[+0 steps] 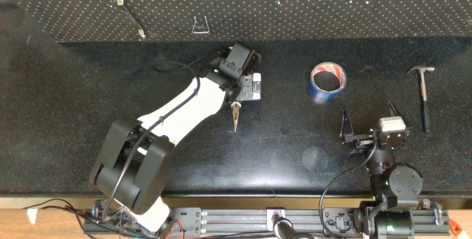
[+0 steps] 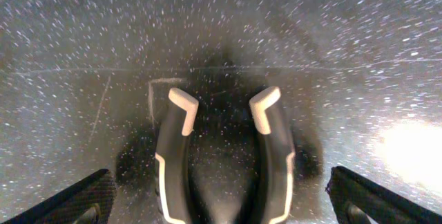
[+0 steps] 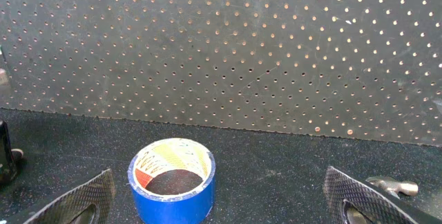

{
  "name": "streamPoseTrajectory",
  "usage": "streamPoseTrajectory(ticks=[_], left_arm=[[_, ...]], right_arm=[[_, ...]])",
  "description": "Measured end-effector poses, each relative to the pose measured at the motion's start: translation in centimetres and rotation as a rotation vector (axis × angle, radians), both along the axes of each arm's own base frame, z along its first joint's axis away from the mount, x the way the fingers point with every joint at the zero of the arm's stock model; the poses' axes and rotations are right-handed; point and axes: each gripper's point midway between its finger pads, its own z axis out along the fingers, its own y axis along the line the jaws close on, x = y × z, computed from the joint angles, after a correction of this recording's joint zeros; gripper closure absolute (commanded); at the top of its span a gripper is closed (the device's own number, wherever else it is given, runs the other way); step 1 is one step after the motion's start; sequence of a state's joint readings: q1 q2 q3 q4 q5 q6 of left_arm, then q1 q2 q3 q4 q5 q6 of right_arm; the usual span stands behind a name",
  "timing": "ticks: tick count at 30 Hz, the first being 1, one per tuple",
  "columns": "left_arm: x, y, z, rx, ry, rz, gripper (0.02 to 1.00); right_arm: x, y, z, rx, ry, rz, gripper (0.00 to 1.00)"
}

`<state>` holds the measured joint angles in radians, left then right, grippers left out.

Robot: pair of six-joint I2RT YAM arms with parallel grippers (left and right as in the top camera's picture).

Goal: Place Tools Onto Pegboard

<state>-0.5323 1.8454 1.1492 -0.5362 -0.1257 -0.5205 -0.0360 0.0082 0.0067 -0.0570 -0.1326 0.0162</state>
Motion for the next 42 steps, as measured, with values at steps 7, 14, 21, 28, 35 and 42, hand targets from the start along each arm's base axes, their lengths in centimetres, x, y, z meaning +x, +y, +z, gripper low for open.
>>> streamPoseTrajectory(ticks=[7,14,21,28,35,42], left_arm=[[0.27,-0.15,-0.35,-0.004,-0.002,0.007,0.051],[0.31,-0.16,-0.37,-0.006,-0.003,0.014,0.292],[0.08,0.08,-0.46,0.007,0.008,0.013,0.378],[-0.13,0.25,-0.5,0.018,0.017,0.006,0.454],[-0.14,0.26,-0.5,0.019,0.017,0.006,0.505],[-0.14,0.24,-0.5,0.018,0.017,0.005,0.56]], right_arm=[[0.0,0.01,0.0,0.0,0.0,0.0,0.02],[0.0,0.0,0.0,0.0,0.0,0.0,0.02],[0.0,0.0,0.01,0.0,0.0,0.0,0.02],[0.0,0.01,0.0,0.0,0.0,0.0,0.02],[0.0,0.01,0.0,0.0,0.0,0.0,0.02],[0.0,0.01,0.0,0.0,0.0,0.0,0.02]])
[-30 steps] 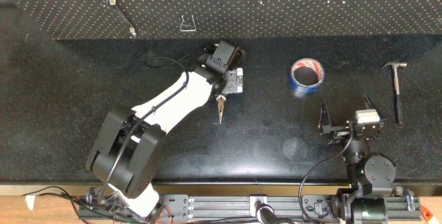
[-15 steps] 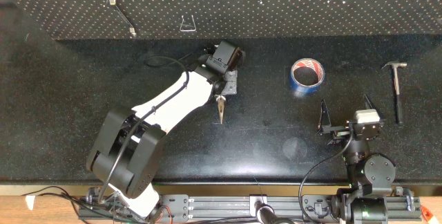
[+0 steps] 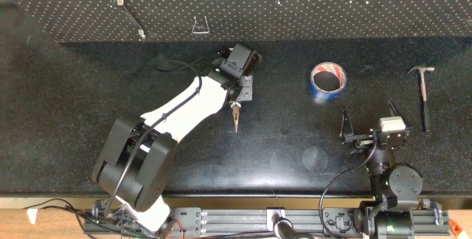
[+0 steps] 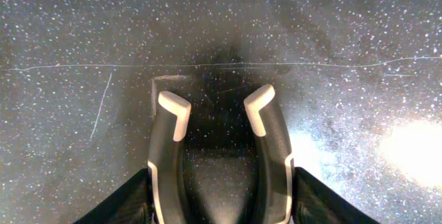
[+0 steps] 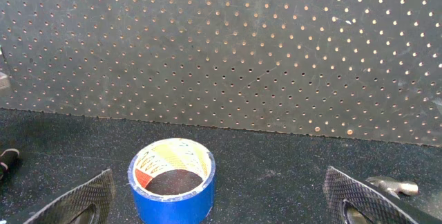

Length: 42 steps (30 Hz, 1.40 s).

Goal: Place Tools Onto Pegboard

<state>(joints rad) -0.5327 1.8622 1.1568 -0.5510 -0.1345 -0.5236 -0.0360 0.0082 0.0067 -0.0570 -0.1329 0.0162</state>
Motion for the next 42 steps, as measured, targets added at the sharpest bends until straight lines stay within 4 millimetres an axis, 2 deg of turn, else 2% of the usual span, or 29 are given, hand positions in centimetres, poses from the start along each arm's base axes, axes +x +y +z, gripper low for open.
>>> streamPoseTrajectory(ticks=[1,3,4,5,6,10,13,14,16,18,19,21,23,25,26,27,29,30,33,38,40,42], left_arm=[[0.0,0.0,0.0,0.0,0.0,0.0,0.568],[0.0,0.0,0.0,0.0,0.0,0.0,0.667],[0.0,0.0,0.0,0.0,0.0,0.0,0.752],[0.0,0.0,0.0,0.0,0.0,0.0,0.941],[0.0,0.0,0.0,0.0,0.0,0.0,0.989],[-0.1,0.1,0.0,0.004,0.005,0.0,0.989],[-1.4,1.0,0.4,0.037,0.047,0.002,0.989],[-2.1,1.5,1.1,0.049,0.06,0.003,0.989],[-3.2,2.3,3.7,0.036,0.019,0.006,0.989],[-5.3,3.7,6.4,0.001,-0.054,0.01,0.989],[-5.8,4.0,6.8,-0.004,-0.065,0.011,0.989],[-8.1,5.7,8.3,-0.065,-0.187,0.02,0.989],[-8.7,7.2,10.0,-0.107,-0.309,0.055,0.991],[-8.1,8.6,12.1,-0.118,-0.447,0.105,0.989],[-7.0,8.7,13.2,-0.117,-0.525,0.116,0.989],[-5.4,8.8,15.0,-0.099,-0.637,0.118,0.991],[-3.5,8.9,17.5,-0.065,-0.774,0.107,0.991],[-1.0,9.0,20.7,-0.026,-0.937,0.108,0.989],[2.3,10.3,23.9,0.057,-1.132,0.142,0.991],[6.1,11.6,23.8,0.097,-1.255,0.176,0.989],[6.5,11.8,23.3,0.098,-1.246,0.159,0.993],[6.0,11.5,22.4,0.106,-1.173,0.107,0.991]], right_arm=[[0.0,0.0,0.0,0.0,0.0,0.0,0.02],[0.0,0.0,0.0,0.0,0.0,0.0,0.02],[0.0,0.0,0.0,0.0,0.0,0.0,0.02],[0.0,0.0,0.0,0.0,0.0,0.0,0.02],[0.0,0.0,0.0,0.0,0.0,0.0,0.02],[0.0,0.0,0.0,0.0,0.0,0.0,0.02],[0.0,0.0,0.0,0.0,-0.001,0.0,0.02],[0.0,0.0,0.0,0.0,0.0,0.0,0.02],[0.0,0.0,0.0,0.0,-0.001,0.0,0.02],[0.0,0.0,0.0,0.0,-0.001,0.0,0.02],[0.0,0.0,0.0,0.0,-0.001,-0.001,0.02],[0.0,0.0,0.0,0.0,-0.002,0.0,0.02],[0.0,0.0,0.0,0.0,-0.001,0.0,0.02],[0.0,0.0,0.0,0.0,-0.002,0.0,0.02],[0.0,0.0,0.0,0.0,-0.001,0.0,0.02],[0.0,0.0,0.0,0.0,-0.002,0.0,0.02],[0.0,0.0,0.0,0.0,-0.001,0.0,0.02],[0.0,0.0,0.0,0.0,-0.001,0.0,0.02],[0.0,0.0,0.0,0.0,-0.001,0.0,0.02],[0.0,0.0,0.0,0.0,-0.001,0.0,0.02],[0.0,0.0,0.0,0.0,-0.001,0.0,0.02],[0.0,0.0,0.0,0.0,-0.001,0.0,0.02]])
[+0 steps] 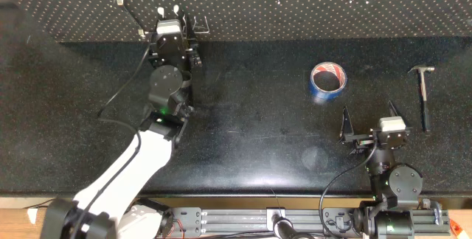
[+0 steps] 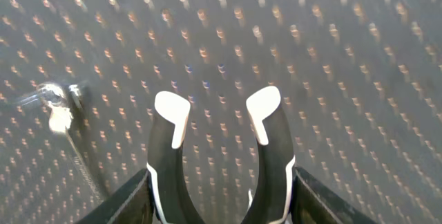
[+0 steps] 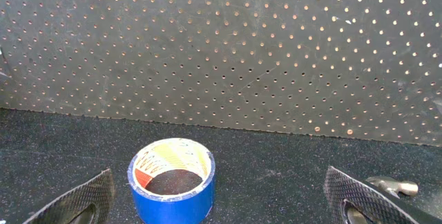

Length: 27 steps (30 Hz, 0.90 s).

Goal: Place Tools Onto Pegboard

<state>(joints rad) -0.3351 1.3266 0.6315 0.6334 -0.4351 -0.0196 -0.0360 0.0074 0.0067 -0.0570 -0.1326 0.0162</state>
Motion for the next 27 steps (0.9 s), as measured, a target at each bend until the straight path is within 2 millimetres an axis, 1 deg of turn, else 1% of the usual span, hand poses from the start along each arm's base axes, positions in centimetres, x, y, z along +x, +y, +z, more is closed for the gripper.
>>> streamPoseTrajectory(ticks=[1,2,4,5,6,7,10,13,15,16,18,19,20,21,23,25,26,27], left_arm=[[-1.1,0.1,-0.1,0.015,0.041,-0.018,0.991],[-2.1,0.2,1.2,0.011,0.031,-0.033,0.993],[-4.6,0.9,4.8,-0.016,-0.055,-0.041,0.991],[-5.5,1.2,5.7,-0.029,-0.094,-0.044,0.991],[-6.7,1.6,6.0,-0.043,-0.135,-0.045,0.991],[-7.4,1.8,5.9,-0.052,-0.165,-0.044,0.991],[-8.0,2.0,5.5,-0.065,-0.205,-0.044,0.989],[-8.5,2.2,6.5,-0.078,-0.245,-0.045,0.993],[-10.1,2.4,7.0,-0.083,-0.264,-0.064,0.991],[-12.1,2.9,7.3,-0.097,-0.313,-0.078,0.989],[-14.3,3.4,8.0,-0.129,-0.426,-0.091,0.989],[-15.2,3.6,7.6,-0.143,-0.469,-0.1,0.989],[-15.6,3.6,6.9,-0.146,-0.481,-0.105,0.991],[-16.1,3.7,6.7,-0.155,-0.515,-0.113,0.989],[-16.1,3.5,5.6,-0.151,-0.513,-0.124,0.989],[-15.6,3.5,5.3,-0.141,-0.516,-0.126,0.989],[-15.0,3.5,5.2,-0.129,-0.509,-0.128,0.989],[-13.8,3.3,4.3,-0.11,-0.462,-0.129,0.989]], right_arm=[[0.0,0.0,0.0,0.0,0.0,0.0,0.02],[0.0,0.0,0.0,0.0,0.0,0.0,0.02],[0.0,0.0,0.0,0.0,0.0,0.0,0.02],[0.0,0.0,0.0,0.0,0.0,0.0,0.02],[0.0,0.0,0.0,0.0,0.0,0.0,0.02],[0.0,0.0,0.0,0.0,0.0,0.0,0.02],[0.0,0.0,0.0,0.0,0.0,0.0,0.02],[0.0,0.0,0.0,0.0,0.0,0.0,0.02],[0.0,0.0,0.0,0.0,0.0,0.0,0.02],[0.0,0.0,0.0,0.0,0.0,0.0,0.02],[0.0,0.0,0.0,0.0,0.0,0.0,0.02],[0.0,0.0,0.0,0.0,0.001,0.0,0.02],[0.0,0.0,0.0,0.0,0.0,0.0,0.02],[0.0,0.0,0.0,0.0,0.001,0.0,0.02],[0.0,0.0,0.0,0.0,0.001,0.0,0.02],[0.0,0.0,0.0,0.0,0.001,0.0,0.02],[0.0,0.0,0.0,0.0,0.001,0.0,0.02],[0.0,0.0,0.0,0.0,0.0,0.0,0.02]])
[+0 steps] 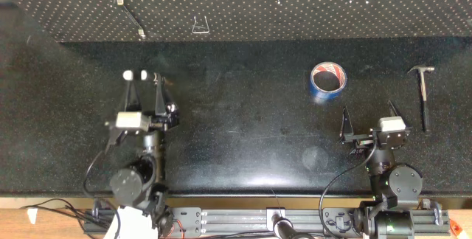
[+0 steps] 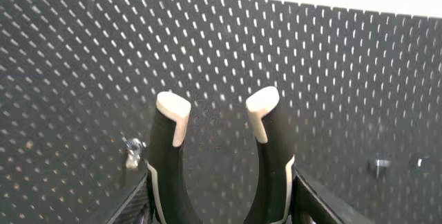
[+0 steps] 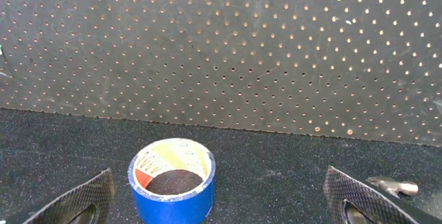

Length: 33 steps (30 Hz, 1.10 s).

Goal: Place Tools Onto Pegboard

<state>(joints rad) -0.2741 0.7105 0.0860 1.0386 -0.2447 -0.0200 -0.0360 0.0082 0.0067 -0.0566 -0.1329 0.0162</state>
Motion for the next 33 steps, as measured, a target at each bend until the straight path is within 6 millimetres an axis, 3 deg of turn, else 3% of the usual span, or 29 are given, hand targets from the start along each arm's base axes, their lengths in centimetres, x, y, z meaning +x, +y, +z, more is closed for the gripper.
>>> streamPoseTrajectory(ticks=[1,7,12,19,27,33], left_arm=[[0.7,-0.2,-0.4,0.009,0.025,0.0,0.989],[9.5,-4.0,1.4,0.067,0.12,-0.082,0.991],[14.6,-7.0,-0.5,0.109,0.205,-0.159,0.989],[17.0,-7.6,-3.3,0.12,0.263,-0.157,0.989],[17.2,-6.1,-2.0,0.101,0.21,-0.088,0.989],[18.3,-6.1,-3.8,0.106,0.229,-0.068,0.991]], right_arm=[[0.0,0.0,0.0,0.0,0.0,0.0,0.02],[0.0,0.0,0.0,0.0,0.0,0.0,0.02],[0.0,0.0,0.0,0.0,0.0,0.0,0.02],[0.0,0.0,0.0,0.0,0.0,0.0,0.02],[0.0,0.0,0.0,0.0,0.0,0.0,0.02],[0.0,0.0,0.0,0.0,0.0,0.0,0.018]])
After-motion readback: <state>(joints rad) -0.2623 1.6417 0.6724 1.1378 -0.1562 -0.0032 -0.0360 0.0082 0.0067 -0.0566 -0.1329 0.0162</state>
